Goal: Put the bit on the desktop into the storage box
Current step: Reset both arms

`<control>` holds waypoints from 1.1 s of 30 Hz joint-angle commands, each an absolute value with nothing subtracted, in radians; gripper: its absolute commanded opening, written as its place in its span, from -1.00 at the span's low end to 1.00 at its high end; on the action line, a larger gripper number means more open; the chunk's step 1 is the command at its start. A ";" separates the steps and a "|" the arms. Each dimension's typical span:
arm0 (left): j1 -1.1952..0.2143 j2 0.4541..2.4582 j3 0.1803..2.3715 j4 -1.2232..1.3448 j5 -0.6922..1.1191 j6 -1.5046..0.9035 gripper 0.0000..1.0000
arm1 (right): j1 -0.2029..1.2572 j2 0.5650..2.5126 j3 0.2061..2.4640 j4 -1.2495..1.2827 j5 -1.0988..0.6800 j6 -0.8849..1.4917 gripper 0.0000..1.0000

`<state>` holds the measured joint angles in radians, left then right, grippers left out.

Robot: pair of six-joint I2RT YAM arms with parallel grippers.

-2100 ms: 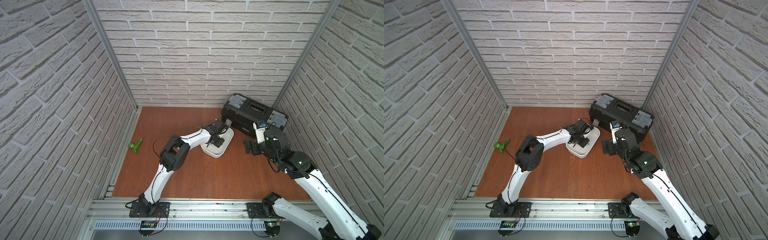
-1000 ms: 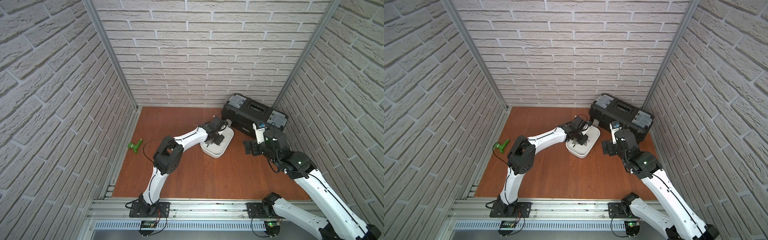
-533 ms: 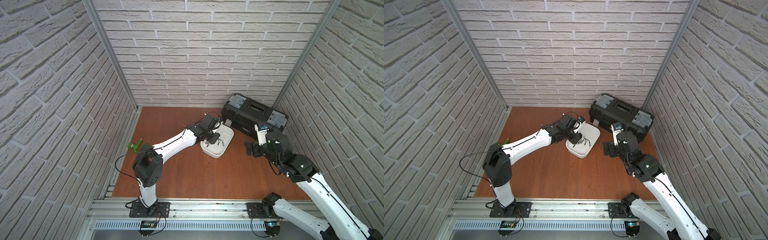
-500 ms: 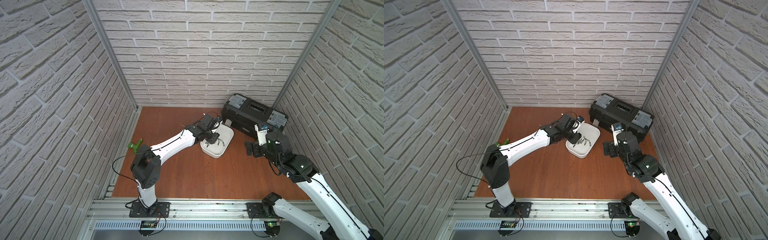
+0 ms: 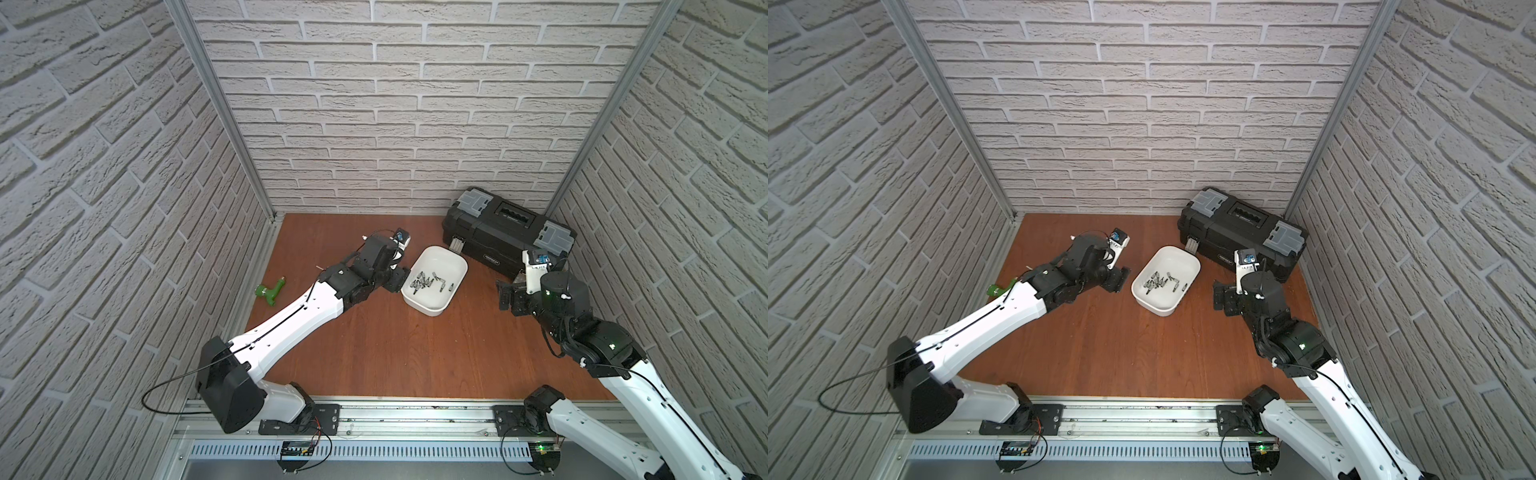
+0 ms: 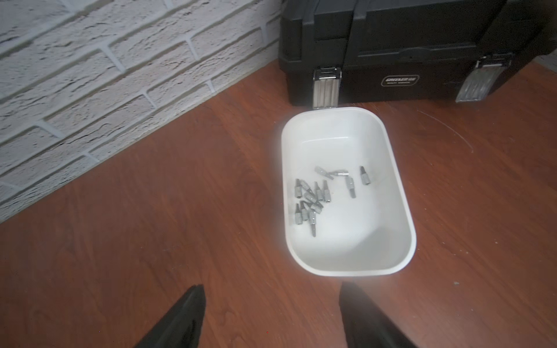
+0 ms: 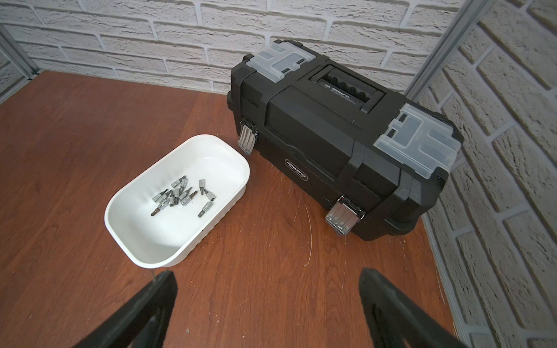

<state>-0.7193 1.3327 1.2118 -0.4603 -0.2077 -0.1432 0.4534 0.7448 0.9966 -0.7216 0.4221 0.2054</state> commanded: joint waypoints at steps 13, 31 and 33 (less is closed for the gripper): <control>-0.413 1.026 0.906 -0.431 -0.308 -0.345 0.96 | 0.446 0.625 0.671 -0.415 0.663 0.257 0.97; -0.109 0.952 0.605 -0.128 -0.434 -0.365 0.97 | 0.166 0.886 0.380 0.146 0.647 0.237 0.97; -0.106 0.953 0.586 -0.090 -0.441 -0.345 0.97 | 0.128 0.941 0.360 0.227 0.608 0.216 0.97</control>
<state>-0.1154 0.9688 0.6094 -0.2131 -0.4076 -0.3702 0.1650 0.8989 0.3809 0.0326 0.6628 0.2283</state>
